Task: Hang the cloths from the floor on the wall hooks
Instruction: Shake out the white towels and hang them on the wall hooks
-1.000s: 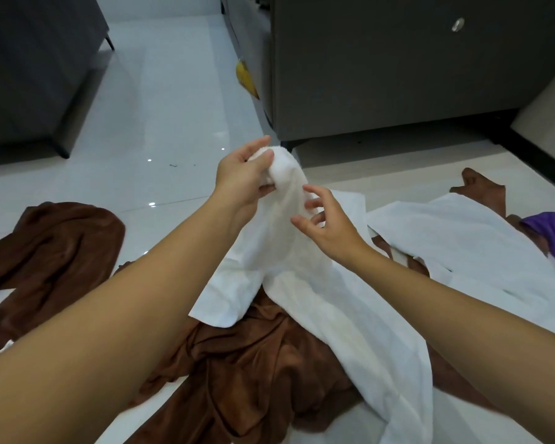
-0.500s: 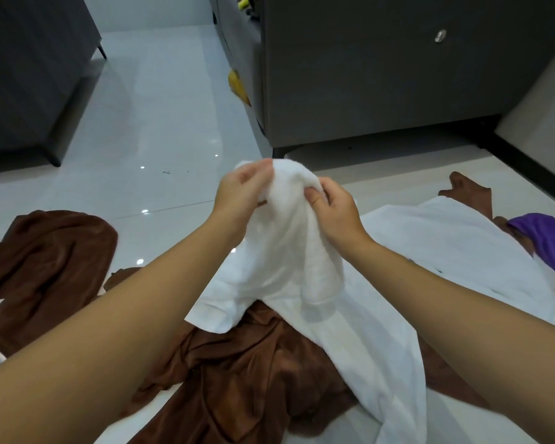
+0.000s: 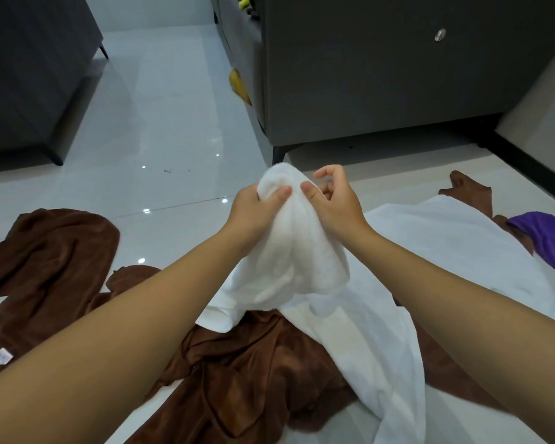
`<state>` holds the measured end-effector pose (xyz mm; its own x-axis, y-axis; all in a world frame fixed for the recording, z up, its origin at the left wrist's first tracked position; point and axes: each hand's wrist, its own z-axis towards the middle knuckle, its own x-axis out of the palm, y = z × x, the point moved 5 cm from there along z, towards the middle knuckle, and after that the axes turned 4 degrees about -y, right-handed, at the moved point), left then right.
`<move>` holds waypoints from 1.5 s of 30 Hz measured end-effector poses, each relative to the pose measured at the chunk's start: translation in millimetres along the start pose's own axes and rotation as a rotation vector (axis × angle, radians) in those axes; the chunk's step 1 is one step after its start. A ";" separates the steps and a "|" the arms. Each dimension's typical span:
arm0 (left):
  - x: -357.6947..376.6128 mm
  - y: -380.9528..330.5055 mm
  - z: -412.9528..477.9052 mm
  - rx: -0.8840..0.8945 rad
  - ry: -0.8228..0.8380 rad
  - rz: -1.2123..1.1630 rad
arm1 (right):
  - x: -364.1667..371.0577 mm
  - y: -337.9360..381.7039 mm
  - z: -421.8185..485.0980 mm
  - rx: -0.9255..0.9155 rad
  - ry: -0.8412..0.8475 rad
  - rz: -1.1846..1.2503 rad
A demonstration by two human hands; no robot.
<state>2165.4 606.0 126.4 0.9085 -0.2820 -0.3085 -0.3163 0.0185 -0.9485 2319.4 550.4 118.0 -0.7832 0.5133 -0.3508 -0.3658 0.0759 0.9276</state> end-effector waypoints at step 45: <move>-52.3 -45.1 10.5 0.253 -0.256 0.154 | -15.7 8.4 -3.5 0.147 0.353 0.171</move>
<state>2135.0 630.0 184.5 0.9046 -0.0096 -0.4261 -0.4058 0.2868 -0.8678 2326.9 539.9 130.8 -0.9599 0.2069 -0.1894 -0.1604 0.1492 0.9757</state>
